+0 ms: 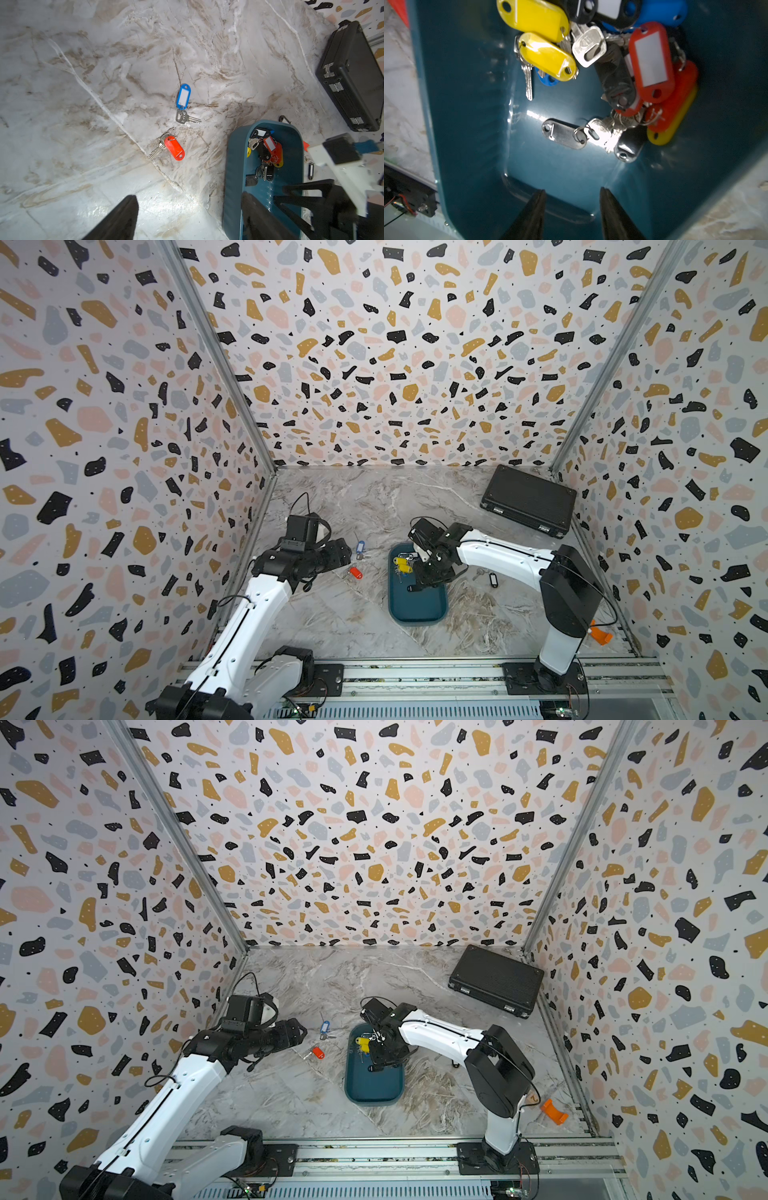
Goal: Take the keys out of the storage box
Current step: Place the key at the center of the board, then pick up the key from the storage box.
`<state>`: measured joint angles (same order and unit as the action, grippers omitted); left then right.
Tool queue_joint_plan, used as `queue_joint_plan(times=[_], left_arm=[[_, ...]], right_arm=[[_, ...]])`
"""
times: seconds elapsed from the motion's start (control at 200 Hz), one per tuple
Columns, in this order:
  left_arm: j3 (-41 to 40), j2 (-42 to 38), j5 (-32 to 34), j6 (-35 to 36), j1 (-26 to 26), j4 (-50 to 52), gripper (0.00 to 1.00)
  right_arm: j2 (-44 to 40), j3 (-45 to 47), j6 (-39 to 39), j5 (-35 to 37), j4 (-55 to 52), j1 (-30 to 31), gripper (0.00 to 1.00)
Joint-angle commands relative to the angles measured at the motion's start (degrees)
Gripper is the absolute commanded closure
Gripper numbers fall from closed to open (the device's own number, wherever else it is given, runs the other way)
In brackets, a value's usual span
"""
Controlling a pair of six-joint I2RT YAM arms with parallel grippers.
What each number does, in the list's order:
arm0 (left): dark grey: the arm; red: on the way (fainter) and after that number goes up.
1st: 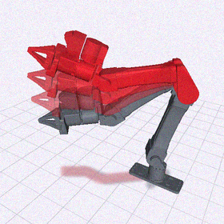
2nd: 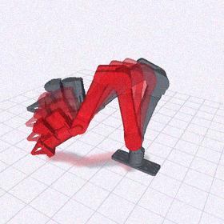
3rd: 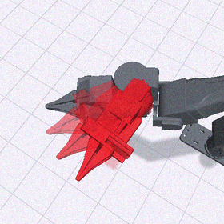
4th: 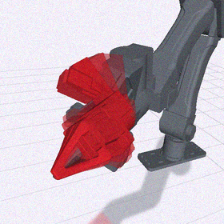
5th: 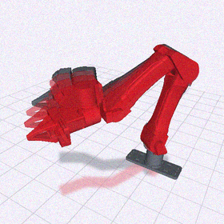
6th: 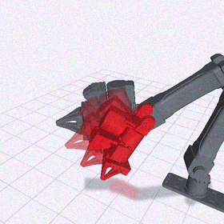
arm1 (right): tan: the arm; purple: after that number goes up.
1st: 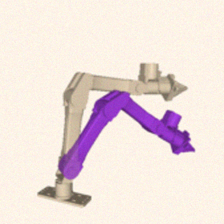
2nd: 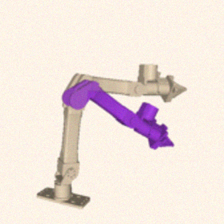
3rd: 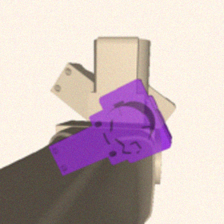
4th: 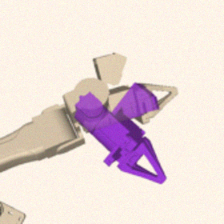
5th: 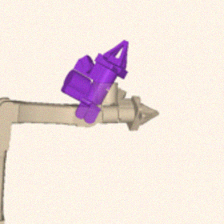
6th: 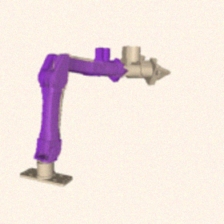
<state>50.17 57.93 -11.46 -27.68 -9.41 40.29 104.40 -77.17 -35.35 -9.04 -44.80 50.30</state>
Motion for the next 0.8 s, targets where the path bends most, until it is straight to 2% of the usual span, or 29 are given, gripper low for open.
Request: queue_joint_plan(times=[0.0,0.275,0.541,0.796], left_arm=[[-0.3,0.1,0.0,-0.2,0.3,-1.3,0.18],[0.1,1.0,-0.7,0.1,0.3,-1.3,0.18],[-0.1,1.2,-1.3,0.2,0.3,-1.7,0.18],[0.0,1.4,-1.5,0.3,0.3,-1.6,0.18]], right_arm=[[1.8,-1.8,-3.1,3.3,-0.5,0.2,0.52],[5.8,-2.0,-5.9,6.9,0.1,0.2,0.49],[5.0,-3.7,-6.5,8.8,-0.7,0.6,0.5],[7.1,-5.1,-6.7,9.2,-0.9,1.3,0.56]])
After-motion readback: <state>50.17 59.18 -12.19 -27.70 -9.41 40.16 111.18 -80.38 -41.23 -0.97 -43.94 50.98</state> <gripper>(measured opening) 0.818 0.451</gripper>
